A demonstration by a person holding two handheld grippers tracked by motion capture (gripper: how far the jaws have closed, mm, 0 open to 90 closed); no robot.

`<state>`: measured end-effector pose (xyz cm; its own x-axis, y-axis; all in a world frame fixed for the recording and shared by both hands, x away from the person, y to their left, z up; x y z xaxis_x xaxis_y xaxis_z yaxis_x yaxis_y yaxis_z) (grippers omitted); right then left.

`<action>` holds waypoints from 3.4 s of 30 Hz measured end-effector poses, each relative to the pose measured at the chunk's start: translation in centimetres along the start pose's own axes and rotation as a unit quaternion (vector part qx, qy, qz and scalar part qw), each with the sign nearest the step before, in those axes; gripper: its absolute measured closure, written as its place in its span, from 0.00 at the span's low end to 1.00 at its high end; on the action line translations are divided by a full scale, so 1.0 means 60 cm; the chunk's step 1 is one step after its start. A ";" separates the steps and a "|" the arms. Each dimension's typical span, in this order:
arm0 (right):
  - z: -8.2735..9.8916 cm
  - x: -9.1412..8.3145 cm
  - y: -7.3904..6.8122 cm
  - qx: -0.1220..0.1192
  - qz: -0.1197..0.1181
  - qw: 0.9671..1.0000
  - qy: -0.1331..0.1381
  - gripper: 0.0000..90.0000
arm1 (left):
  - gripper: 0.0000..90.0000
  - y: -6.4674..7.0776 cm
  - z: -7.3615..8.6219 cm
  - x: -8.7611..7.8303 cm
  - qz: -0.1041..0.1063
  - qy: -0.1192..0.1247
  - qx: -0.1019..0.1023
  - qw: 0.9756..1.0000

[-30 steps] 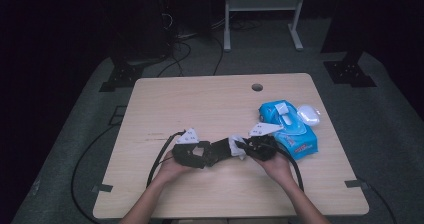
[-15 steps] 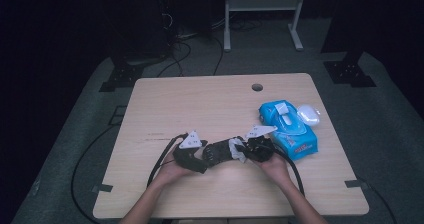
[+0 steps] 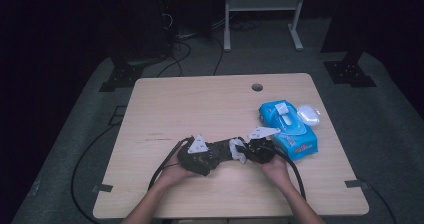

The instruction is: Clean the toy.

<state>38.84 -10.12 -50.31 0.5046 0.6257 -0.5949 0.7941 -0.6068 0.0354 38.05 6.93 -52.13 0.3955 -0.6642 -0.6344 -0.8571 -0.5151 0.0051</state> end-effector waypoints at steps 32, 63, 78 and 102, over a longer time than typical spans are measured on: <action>-0.031 0.016 -0.059 -0.072 -0.011 0.997 0.013 0.90 | 0.27 0.005 -0.001 -0.001 0.012 0.004 0.009 1.000; -0.029 0.024 -0.094 -0.086 -0.038 0.996 0.013 0.90 | 0.27 0.006 0.000 0.002 0.001 -0.005 0.019 1.000; -0.013 0.009 -0.042 -0.055 0.003 0.999 0.003 0.90 | 0.27 0.007 -0.001 0.001 0.003 -0.004 0.019 1.000; -0.038 0.025 -0.098 -0.080 -0.041 0.996 0.021 0.91 | 0.27 0.017 -0.003 0.001 0.015 -0.001 0.036 0.999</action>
<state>35.70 -4.47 -49.59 0.4469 0.6915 -0.5675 0.8752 -0.4694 0.1172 37.25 6.26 -52.01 0.3686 -0.6780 -0.6360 -0.8901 -0.4547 -0.0312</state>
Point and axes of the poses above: each handheld gripper's, and its own axes: x roughly forward along the jaws, z roughly out of its underside, y roughly to its right, the point moved 7 cm from there along x, roughly forward along the jaws, and after that the axes turned 8 degrees about -x, right-handed, at the moved point
